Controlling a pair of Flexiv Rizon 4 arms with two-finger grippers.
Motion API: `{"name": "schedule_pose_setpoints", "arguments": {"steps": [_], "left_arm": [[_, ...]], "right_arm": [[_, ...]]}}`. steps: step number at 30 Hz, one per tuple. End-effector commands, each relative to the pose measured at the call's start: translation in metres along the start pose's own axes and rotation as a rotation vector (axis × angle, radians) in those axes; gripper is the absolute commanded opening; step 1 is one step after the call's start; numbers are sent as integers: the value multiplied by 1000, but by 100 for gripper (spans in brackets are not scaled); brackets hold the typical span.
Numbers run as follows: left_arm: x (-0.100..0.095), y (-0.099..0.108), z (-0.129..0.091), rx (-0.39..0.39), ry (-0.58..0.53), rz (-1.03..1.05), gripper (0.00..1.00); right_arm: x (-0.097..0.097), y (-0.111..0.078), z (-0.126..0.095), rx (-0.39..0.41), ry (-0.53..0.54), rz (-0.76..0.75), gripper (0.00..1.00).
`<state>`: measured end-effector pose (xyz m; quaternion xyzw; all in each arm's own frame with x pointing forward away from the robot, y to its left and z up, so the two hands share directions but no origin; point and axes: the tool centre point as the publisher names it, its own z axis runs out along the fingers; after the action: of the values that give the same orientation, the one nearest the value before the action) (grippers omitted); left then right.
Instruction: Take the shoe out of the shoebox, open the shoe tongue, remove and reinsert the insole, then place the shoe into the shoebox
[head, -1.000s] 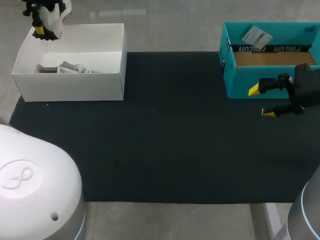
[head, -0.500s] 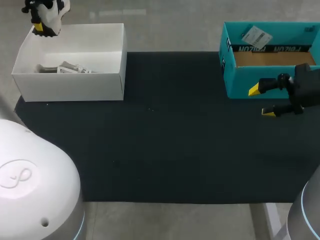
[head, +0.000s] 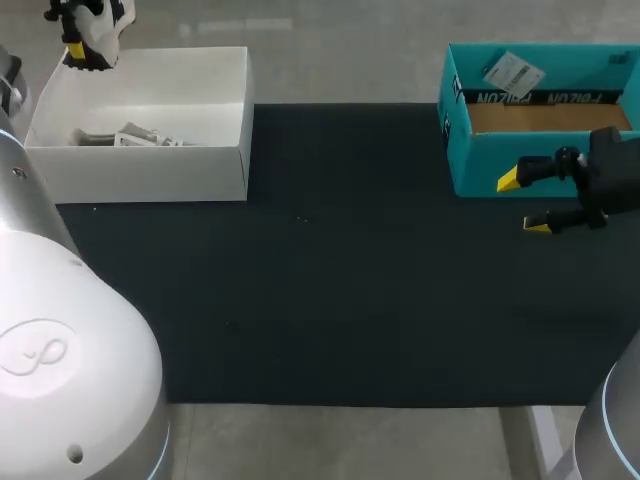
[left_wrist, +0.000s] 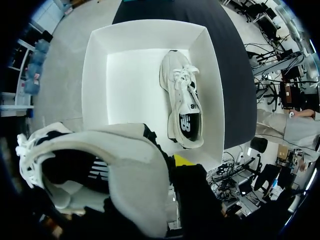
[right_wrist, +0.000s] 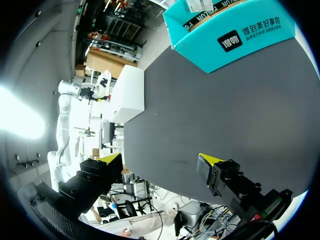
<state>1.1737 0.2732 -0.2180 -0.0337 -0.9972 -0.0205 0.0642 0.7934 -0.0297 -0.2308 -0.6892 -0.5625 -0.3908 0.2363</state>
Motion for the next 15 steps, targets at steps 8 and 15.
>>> {"name": "schedule_pose_setpoints", "arguments": {"steps": [8, 15], "left_arm": [[-6, 3, -4, 3, 50, 3, 0], [10, 6, -7, -5, -13, 376, 0]], "right_arm": [[1, 0, 1, -1, -4, 2, 100], [1, 0, 1, -1, -4, 2, 100]]}}
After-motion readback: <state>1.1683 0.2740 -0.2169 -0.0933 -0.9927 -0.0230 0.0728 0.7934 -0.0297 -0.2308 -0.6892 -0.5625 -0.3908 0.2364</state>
